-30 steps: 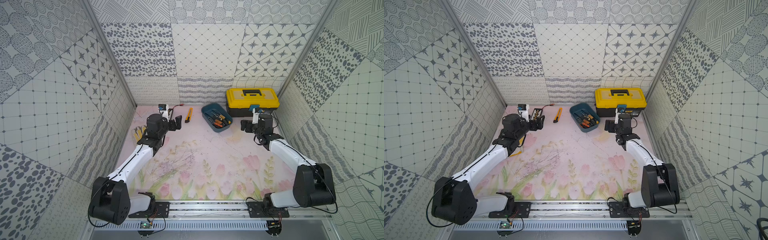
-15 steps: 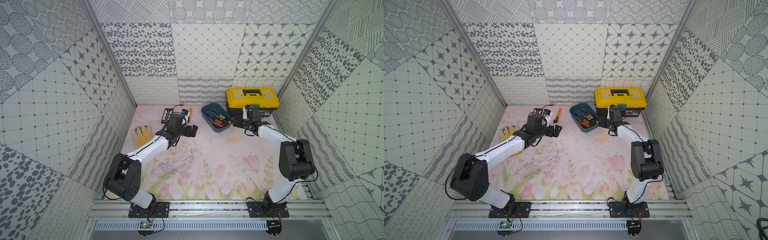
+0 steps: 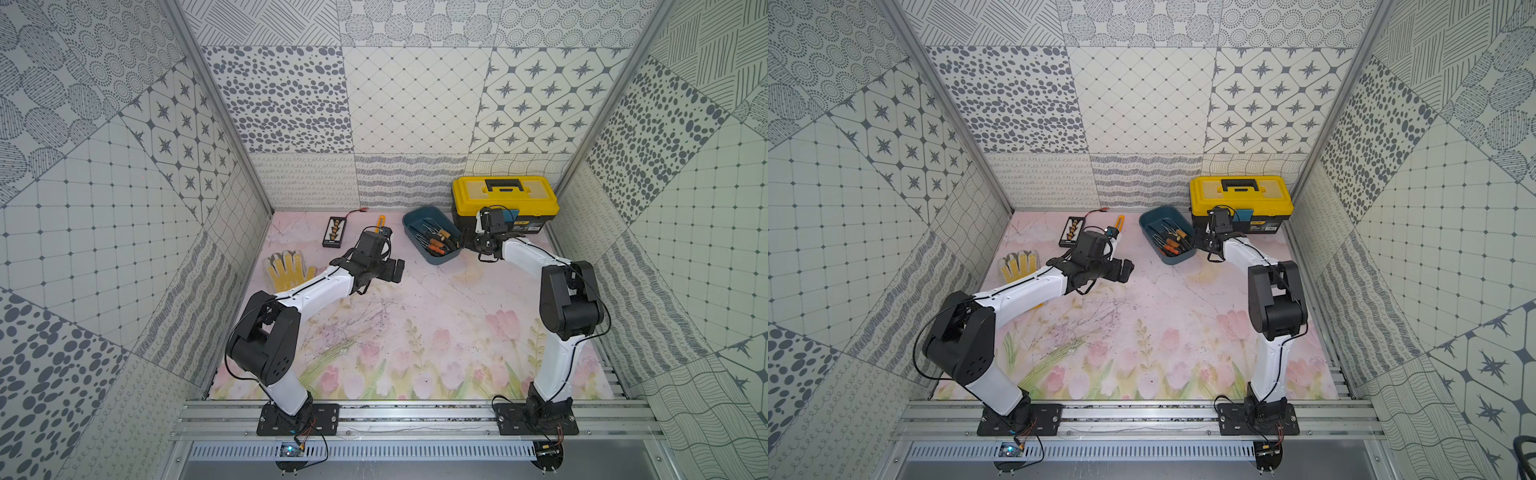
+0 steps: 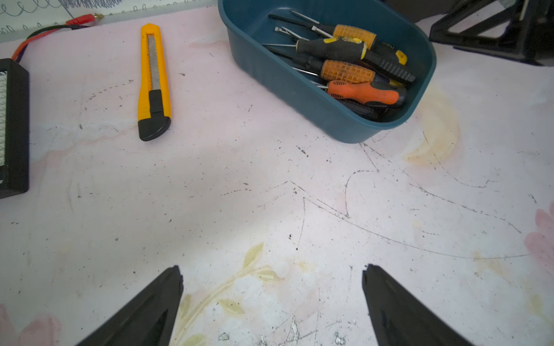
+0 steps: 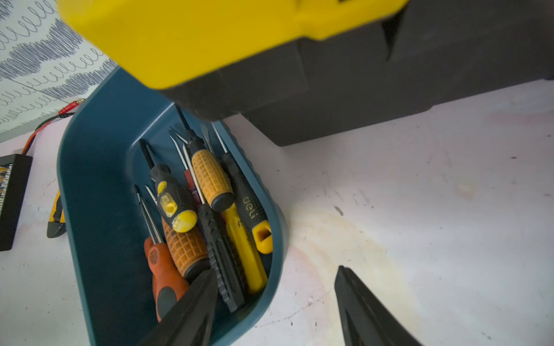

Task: Take out the screwdriver from the storage box
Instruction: Move the storage box to the center of the board.

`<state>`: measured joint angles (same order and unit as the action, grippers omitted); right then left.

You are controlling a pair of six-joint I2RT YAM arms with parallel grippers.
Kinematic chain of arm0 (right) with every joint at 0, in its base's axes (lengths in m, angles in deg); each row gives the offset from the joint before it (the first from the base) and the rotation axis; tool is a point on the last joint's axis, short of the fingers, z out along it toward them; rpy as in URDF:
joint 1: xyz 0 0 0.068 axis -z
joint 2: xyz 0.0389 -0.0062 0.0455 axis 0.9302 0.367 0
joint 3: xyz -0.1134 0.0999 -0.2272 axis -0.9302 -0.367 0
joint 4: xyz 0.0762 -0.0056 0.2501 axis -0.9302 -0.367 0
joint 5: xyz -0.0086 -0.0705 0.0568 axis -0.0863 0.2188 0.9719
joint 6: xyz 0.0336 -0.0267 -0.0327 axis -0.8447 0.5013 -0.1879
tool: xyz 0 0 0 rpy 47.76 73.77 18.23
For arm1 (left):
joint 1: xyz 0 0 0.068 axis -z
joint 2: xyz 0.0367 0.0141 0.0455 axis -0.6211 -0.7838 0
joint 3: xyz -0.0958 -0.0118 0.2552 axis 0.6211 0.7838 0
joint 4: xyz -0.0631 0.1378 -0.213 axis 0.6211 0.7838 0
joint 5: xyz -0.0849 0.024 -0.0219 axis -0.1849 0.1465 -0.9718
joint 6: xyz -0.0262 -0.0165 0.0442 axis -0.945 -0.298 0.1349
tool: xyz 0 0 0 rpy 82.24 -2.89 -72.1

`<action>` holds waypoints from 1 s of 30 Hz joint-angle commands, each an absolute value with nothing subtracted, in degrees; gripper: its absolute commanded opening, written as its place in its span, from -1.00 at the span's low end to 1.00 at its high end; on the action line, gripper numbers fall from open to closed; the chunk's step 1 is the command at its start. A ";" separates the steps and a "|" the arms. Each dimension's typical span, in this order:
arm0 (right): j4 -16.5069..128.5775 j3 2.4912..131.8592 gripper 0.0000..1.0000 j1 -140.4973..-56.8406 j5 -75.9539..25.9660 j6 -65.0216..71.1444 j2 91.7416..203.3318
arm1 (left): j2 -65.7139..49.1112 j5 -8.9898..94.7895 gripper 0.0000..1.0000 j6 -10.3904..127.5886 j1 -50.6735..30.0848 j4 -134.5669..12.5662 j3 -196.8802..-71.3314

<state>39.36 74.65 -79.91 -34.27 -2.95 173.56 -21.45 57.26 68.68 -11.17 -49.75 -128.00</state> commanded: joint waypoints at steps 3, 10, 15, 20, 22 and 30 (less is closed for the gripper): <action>37.84 78.28 0.31 -80.77 -36.95 -4.20 176.12 | -21.16 60.51 0.99 66.79 -10.76 -47.61 -128.31; 35.55 80.58 0.19 -81.29 -38.60 -5.37 179.04 | -22.27 69.38 0.99 62.09 -10.20 -47.25 -129.60; 35.32 80.42 0.07 -81.83 -38.38 -6.44 180.72 | -25.26 73.00 0.98 60.11 -9.75 -42.72 -133.41; 35.18 80.07 -0.05 -82.09 -38.56 -6.31 181.10 | -25.93 74.63 0.99 58.98 -8.89 -42.59 -133.58; 34.86 80.15 -0.13 -82.09 -38.97 -5.91 181.14 | -26.11 76.30 0.98 58.44 -8.48 -42.35 -133.90; 33.69 79.41 -0.41 -82.20 -37.08 -5.42 180.29 | -28.29 74.71 0.98 63.02 -8.25 -34.53 -139.13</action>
